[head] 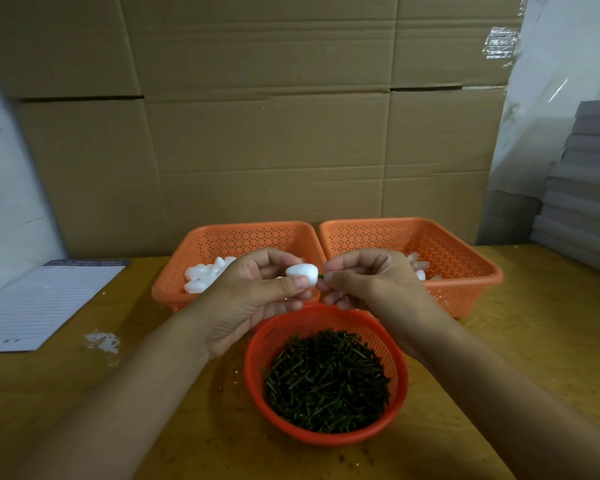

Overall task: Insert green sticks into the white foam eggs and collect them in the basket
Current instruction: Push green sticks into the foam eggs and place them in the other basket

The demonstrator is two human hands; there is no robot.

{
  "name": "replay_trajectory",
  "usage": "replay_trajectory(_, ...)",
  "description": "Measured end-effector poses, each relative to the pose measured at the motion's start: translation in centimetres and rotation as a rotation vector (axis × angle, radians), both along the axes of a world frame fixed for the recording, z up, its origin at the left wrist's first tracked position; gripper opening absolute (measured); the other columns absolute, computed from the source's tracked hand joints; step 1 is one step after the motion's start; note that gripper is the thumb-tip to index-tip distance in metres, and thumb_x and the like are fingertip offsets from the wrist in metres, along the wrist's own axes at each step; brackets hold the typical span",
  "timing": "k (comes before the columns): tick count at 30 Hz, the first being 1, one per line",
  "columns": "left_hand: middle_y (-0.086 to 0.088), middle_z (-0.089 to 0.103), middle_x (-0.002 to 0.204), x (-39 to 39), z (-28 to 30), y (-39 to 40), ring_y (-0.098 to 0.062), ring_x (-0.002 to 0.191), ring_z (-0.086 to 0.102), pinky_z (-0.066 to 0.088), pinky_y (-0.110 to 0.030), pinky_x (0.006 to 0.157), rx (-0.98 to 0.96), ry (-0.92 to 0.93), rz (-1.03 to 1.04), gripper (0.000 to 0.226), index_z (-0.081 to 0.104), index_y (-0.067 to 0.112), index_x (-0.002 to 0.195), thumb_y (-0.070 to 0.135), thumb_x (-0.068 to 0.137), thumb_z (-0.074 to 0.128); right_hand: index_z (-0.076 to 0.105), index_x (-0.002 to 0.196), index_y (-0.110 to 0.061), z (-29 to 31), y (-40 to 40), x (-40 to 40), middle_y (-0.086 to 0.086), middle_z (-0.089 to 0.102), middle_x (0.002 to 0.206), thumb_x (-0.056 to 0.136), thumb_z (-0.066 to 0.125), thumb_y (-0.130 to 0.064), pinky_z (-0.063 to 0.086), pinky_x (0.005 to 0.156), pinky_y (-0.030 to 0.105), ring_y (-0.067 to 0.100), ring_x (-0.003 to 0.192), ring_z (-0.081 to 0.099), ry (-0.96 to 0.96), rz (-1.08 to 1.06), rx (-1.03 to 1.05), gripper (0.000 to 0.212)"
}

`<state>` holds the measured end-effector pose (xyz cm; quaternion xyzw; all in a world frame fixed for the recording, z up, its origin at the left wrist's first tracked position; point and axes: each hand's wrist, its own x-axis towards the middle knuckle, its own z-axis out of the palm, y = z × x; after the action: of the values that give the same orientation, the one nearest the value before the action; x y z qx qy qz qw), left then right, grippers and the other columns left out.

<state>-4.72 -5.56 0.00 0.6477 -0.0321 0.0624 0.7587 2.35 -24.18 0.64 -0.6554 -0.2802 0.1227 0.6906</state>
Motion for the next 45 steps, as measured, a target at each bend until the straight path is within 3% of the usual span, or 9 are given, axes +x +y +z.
replay_trajectory(7,-0.012,0.075,0.11,0.0,-0.1,0.1,-0.02,0.09,0.074,0.059,-0.026,0.074,0.013,0.007,0.0,0.026,0.076,0.023,0.092,0.017,0.07,0.087,0.07,0.09,-0.005,-0.1,0.0,0.0,0.015,0.075,0.078,0.088,0.067,0.005,0.054,0.057,0.021,0.018,0.063,0.069,-0.005,0.005,0.006,0.01)
replay_trajectory(12,-0.012,0.074,0.113,0.0,0.3,0.5,-0.017,0.089,0.073,0.059,-0.026,0.072,0.033,-0.016,0.033,0.046,0.069,0.017,0.104,0.024,0.063,0.089,0.07,0.099,0.001,-0.5,0.4,-0.1,0.014,0.076,0.082,0.089,0.068,-0.001,0.055,0.059,0.02,0.018,0.068,0.072,0.011,0.026,0.009,0.01)
replay_trajectory(16,-0.009,0.075,0.11,-0.2,0.5,0.6,-0.014,0.087,0.073,0.057,-0.023,0.069,0.039,-0.041,0.067,0.055,0.066,0.017,0.111,0.028,0.062,0.088,0.073,0.095,0.0,-1.2,0.7,-0.1,0.01,0.076,0.082,0.091,0.069,-0.009,0.053,0.058,0.019,0.014,0.069,0.071,-0.034,0.031,-0.048,0.01)
replay_trajectory(23,-0.005,0.075,0.112,-0.2,0.5,0.9,-0.013,0.087,0.067,0.055,-0.026,0.072,0.197,-0.041,0.087,0.024,0.075,0.031,0.093,0.025,0.072,0.084,0.075,0.09,-0.011,-1.3,0.7,0.0,0.005,0.076,0.081,0.093,0.067,-0.015,0.051,0.056,0.02,0.011,0.069,0.07,-0.088,0.032,-0.086,0.009)
replay_trajectory(27,-0.004,0.074,0.114,-0.2,0.6,0.9,-0.013,0.087,0.068,0.055,-0.026,0.073,0.2,-0.041,0.075,0.033,0.075,0.033,0.1,0.029,0.069,0.086,0.076,0.092,-0.005,-1.5,0.8,0.0,0.006,0.075,0.076,0.094,0.067,-0.012,0.051,0.055,0.019,0.009,0.065,0.067,-0.141,0.041,-0.147,0.011)
replay_trajectory(32,-0.004,0.074,0.118,-0.1,0.3,0.4,-0.017,0.097,0.071,0.057,-0.024,0.073,0.175,-0.054,0.059,0.043,0.07,0.028,0.115,0.028,0.075,0.086,0.077,0.089,-0.01,-1.9,1.2,-0.4,-0.002,0.073,0.071,0.092,0.07,-0.014,0.051,0.056,0.019,0.007,0.066,0.067,-0.107,0.089,-0.169,0.009)
replay_trajectory(40,0.0,0.077,0.106,0.0,0.1,-0.5,-0.011,0.085,0.072,0.054,-0.02,0.065,0.271,-0.109,0.159,0.044,0.07,0.021,0.108,0.037,0.068,0.08,0.078,0.08,-0.007,-2.0,1.4,-0.9,0.014,0.07,0.066,0.089,0.072,-0.013,0.047,0.051,0.018,0.012,0.056,0.058,-0.113,-0.006,-0.108,0.012)
replay_trajectory(45,0.001,0.077,0.106,0.1,-0.1,-0.6,-0.012,0.086,0.073,0.053,-0.017,0.064,0.294,-0.114,0.174,0.043,0.069,0.019,0.111,0.033,0.072,0.079,0.079,0.076,-0.011,-1.9,1.4,-1.0,0.015,0.07,0.068,0.09,0.072,-0.016,0.047,0.056,0.028,0.019,0.059,0.058,-0.181,-0.023,-0.157,0.016)
